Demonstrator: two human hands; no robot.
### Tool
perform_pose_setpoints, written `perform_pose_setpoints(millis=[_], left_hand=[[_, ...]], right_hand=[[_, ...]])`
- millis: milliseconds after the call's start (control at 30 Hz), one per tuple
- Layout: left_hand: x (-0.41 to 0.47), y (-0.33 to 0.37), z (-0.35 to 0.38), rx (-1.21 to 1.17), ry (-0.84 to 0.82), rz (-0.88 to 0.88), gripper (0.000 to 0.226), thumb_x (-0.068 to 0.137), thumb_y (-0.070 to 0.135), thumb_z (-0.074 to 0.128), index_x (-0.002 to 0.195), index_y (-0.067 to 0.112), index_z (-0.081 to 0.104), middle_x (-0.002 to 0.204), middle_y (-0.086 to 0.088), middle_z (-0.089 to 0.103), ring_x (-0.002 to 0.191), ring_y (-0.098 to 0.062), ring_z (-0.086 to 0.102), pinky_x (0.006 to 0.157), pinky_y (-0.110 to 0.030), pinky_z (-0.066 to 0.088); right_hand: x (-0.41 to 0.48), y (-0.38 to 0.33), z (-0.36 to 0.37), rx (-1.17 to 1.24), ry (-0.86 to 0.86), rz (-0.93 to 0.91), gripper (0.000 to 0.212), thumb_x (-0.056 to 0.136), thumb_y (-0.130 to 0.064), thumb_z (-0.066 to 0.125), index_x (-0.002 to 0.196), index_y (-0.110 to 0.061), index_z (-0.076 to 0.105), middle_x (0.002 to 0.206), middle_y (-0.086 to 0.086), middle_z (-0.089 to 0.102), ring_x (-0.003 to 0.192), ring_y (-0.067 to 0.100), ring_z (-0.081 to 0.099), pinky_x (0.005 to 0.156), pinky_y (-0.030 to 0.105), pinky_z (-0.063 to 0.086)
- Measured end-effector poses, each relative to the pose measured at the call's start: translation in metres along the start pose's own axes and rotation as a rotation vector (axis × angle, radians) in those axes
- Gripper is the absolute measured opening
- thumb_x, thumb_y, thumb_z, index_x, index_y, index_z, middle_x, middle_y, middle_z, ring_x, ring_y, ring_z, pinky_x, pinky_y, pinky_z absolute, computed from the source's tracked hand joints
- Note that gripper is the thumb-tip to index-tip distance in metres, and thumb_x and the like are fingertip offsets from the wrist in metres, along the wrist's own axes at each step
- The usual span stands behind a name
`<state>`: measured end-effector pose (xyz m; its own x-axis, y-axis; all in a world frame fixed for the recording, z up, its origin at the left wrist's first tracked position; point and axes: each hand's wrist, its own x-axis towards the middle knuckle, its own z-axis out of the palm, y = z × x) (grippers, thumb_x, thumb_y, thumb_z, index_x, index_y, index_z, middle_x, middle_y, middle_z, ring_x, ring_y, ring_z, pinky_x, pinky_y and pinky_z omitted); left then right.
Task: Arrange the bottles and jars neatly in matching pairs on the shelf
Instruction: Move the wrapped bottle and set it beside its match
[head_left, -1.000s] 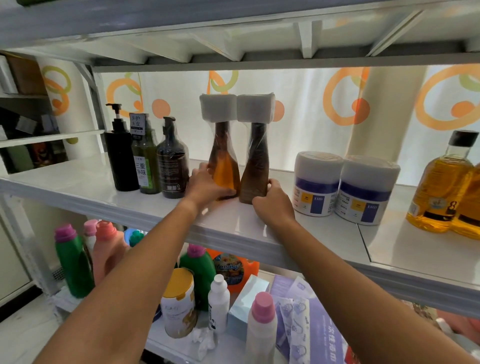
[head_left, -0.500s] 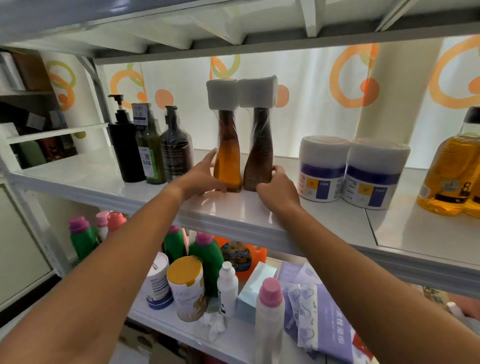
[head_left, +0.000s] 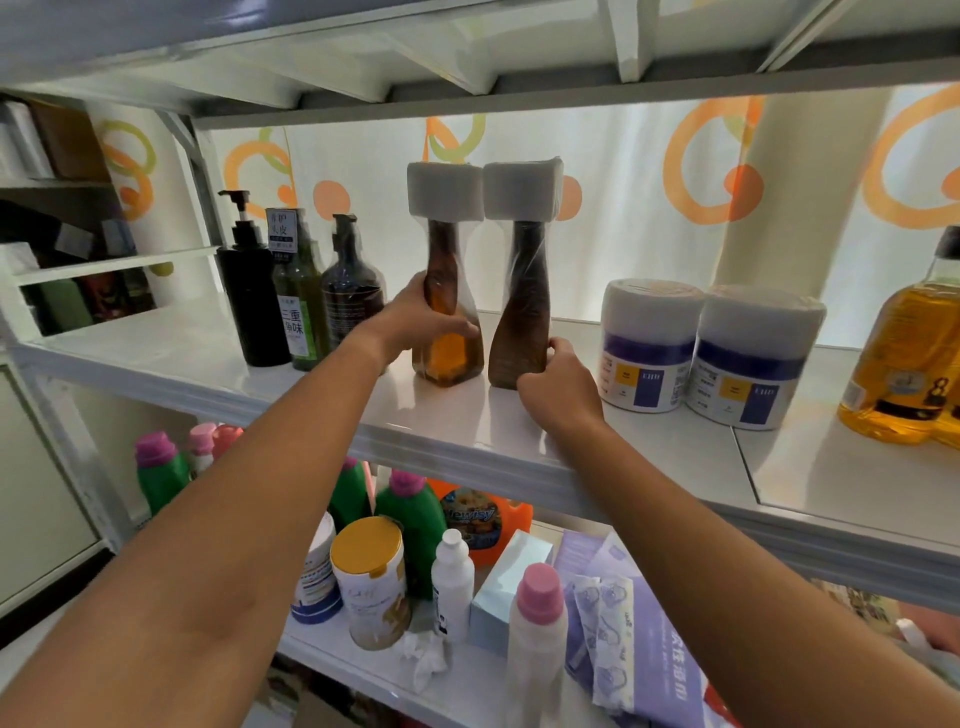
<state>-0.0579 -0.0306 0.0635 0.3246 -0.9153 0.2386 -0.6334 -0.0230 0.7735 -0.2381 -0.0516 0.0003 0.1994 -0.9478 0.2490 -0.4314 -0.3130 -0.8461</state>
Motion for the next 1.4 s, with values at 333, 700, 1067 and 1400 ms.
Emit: perform_pose_setpoints(millis=[333, 700, 1067, 1400], left_hand=[[-0.016, -0.001, -0.005, 0.119, -0.080, -0.035, 0.089, 0.076, 0.035, 0.080, 0.147, 0.019, 0.030, 0.141, -0.006, 0.048, 0.126, -0.030, 0.049, 0.083, -0.033, 0.050], [-0.020, -0.037, 0.005, -0.143, -0.167, -0.140, 0.086, 0.083, 0.019, 0.075, 0.152, 0.029, 0.024, 0.139, -0.009, 0.053, 0.113, -0.022, 0.056, 0.075, -0.026, 0.049], [-0.009, -0.035, 0.012, -0.450, -0.129, -0.139, 0.071, 0.088, 0.047, 0.058, 0.150, 0.035, 0.026, 0.151, -0.002, 0.037, 0.138, -0.032, 0.032, 0.111, -0.050, 0.032], [-0.007, -0.025, 0.030, -0.297, 0.248, -0.010, 0.074, 0.079, 0.045, 0.075, 0.139, 0.016, 0.043, 0.123, -0.001, 0.053, 0.114, -0.021, 0.052, 0.083, -0.031, 0.046]], right_hand=[[-0.003, -0.003, -0.003, -0.013, -0.008, -0.004, 0.062, 0.086, -0.010, 0.055, 0.143, -0.017, 0.034, 0.134, 0.007, 0.054, 0.115, 0.027, 0.055, 0.091, 0.041, 0.053], [-0.004, -0.004, -0.003, -0.026, 0.003, -0.004, 0.060, 0.088, -0.006, 0.053, 0.144, -0.016, 0.033, 0.138, 0.008, 0.051, 0.119, 0.028, 0.053, 0.093, 0.040, 0.052], [-0.003, -0.003, -0.001, -0.014, 0.013, 0.005, 0.062, 0.086, -0.005, 0.052, 0.144, -0.017, 0.033, 0.137, 0.008, 0.052, 0.119, 0.028, 0.053, 0.093, 0.042, 0.052], [-0.003, -0.002, 0.000, 0.012, 0.026, 0.000, 0.061, 0.088, -0.006, 0.053, 0.144, -0.019, 0.034, 0.138, 0.006, 0.052, 0.120, 0.028, 0.053, 0.091, 0.039, 0.053]])
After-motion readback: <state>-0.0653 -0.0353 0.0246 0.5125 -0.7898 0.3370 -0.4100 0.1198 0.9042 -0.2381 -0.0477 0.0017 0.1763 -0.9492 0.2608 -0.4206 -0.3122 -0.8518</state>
